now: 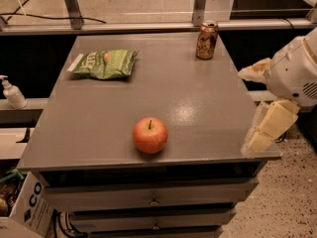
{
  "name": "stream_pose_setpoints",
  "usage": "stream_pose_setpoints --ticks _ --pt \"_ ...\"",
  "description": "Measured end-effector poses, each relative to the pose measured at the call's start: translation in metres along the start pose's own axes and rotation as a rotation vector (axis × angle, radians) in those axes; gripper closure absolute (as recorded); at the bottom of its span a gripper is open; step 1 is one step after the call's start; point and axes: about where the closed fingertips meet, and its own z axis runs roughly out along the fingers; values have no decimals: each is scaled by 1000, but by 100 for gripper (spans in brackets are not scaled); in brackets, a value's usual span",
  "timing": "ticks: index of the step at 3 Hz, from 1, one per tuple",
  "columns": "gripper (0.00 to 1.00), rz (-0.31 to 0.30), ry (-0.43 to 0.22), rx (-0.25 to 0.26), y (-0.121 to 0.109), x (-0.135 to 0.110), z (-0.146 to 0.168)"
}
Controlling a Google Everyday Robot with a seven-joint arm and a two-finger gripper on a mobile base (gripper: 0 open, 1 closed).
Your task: Move apple near green jalapeno chip bag
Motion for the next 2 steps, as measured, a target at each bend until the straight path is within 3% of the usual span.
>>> stream_pose_setpoints --ticks 1,2 --pt "0 -18 -162 -89 16 -27 35" --pt "0 -67 -327 -175 35 -75 61"
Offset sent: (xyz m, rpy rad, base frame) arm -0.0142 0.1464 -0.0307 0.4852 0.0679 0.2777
